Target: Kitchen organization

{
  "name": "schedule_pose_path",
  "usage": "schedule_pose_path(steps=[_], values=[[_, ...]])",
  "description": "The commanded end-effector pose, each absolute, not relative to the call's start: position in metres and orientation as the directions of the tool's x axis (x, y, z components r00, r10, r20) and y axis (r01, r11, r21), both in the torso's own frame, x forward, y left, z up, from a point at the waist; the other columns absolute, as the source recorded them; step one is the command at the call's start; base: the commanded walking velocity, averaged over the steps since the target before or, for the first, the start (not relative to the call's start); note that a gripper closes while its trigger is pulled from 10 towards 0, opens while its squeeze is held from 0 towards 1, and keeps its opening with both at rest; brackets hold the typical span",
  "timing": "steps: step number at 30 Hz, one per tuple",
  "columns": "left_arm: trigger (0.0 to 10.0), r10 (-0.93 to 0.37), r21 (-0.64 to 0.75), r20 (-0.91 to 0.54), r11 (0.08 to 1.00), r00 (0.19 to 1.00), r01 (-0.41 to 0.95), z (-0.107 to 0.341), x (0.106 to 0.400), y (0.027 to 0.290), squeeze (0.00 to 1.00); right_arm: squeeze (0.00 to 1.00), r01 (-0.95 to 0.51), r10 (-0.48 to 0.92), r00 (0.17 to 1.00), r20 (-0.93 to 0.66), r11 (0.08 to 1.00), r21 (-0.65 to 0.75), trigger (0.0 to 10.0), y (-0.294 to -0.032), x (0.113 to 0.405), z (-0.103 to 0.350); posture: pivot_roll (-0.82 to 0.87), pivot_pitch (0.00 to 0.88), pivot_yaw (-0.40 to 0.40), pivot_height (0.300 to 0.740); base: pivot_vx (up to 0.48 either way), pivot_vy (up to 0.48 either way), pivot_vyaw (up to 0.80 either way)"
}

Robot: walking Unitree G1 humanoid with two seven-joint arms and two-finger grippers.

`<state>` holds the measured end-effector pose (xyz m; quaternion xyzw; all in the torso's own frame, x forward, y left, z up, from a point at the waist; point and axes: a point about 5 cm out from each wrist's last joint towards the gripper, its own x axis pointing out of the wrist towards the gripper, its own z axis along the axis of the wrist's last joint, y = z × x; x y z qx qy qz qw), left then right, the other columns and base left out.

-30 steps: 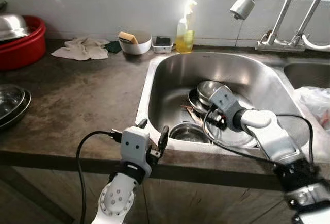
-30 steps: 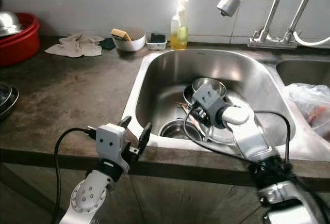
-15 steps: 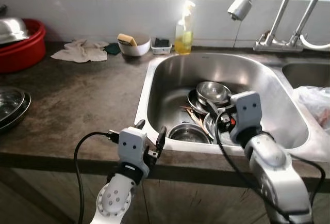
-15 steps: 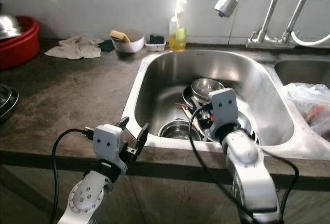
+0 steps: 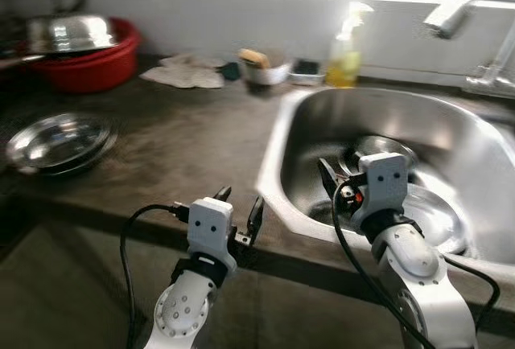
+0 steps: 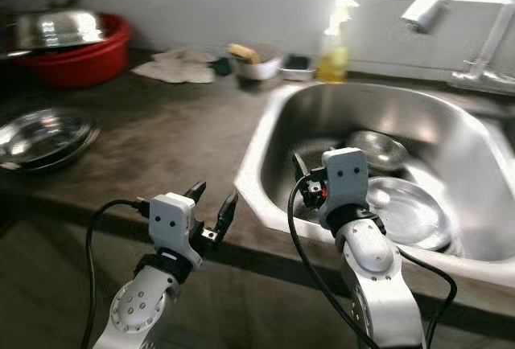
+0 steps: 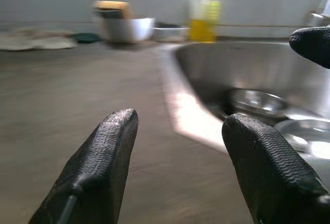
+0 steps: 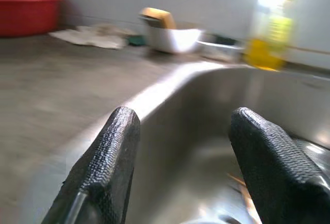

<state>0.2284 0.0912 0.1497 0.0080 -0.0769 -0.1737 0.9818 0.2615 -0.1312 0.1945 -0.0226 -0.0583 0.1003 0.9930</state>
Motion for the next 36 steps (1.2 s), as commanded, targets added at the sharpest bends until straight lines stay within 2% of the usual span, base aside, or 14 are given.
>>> schedule_pose_path(steps=[1,8,13,23,31,36], values=[[10.0,-0.341,0.044,0.137,0.940,0.930,0.338,0.147,0.228,0.094,0.00,0.00,-0.202,0.206,0.969,0.135,0.978,-0.045,10.0,-0.128,0.263,0.200,0.09,0.059,-0.021,0.740,0.000,0.000,0.80],[10.0,-0.340,0.045,0.140,0.940,0.930,0.337,0.148,0.230,0.094,0.00,0.00,-0.193,0.196,0.968,0.154,0.981,-0.035,10.0,-0.127,0.267,0.204,0.09,0.051,-0.020,0.740,0.000,0.000,0.80],[10.0,-0.344,0.045,0.139,0.939,0.928,0.341,0.148,0.231,0.094,0.00,0.00,-0.188,0.188,0.969,0.161,0.982,-0.013,10.0,-0.127,0.269,0.207,0.09,0.048,-0.019,0.740,0.000,0.461,0.80],[10.0,-0.338,0.054,0.147,0.941,0.929,0.334,0.149,0.231,0.094,0.00,0.00,-0.167,0.160,0.973,0.166,0.986,0.025,10.0,-0.131,0.274,0.210,0.09,0.061,-0.018,0.740,0.000,0.000,0.00],[10.0,-0.333,0.053,0.139,0.943,0.933,0.329,0.147,0.230,0.094,0.00,0.00,-0.207,0.204,0.963,0.178,0.978,-0.002,10.0,-0.131,0.281,0.216,0.09,0.067,-0.024,0.740,0.000,0.000,0.00],[10.0,-0.322,0.046,0.131,0.947,0.938,0.318,0.146,0.229,0.096,0.00,0.00,-0.219,0.221,0.960,0.174,0.975,-0.032,10.0,-0.130,0.284,0.217,0.09,0.069,-0.028,0.740,0.000,0.000,0.80]])
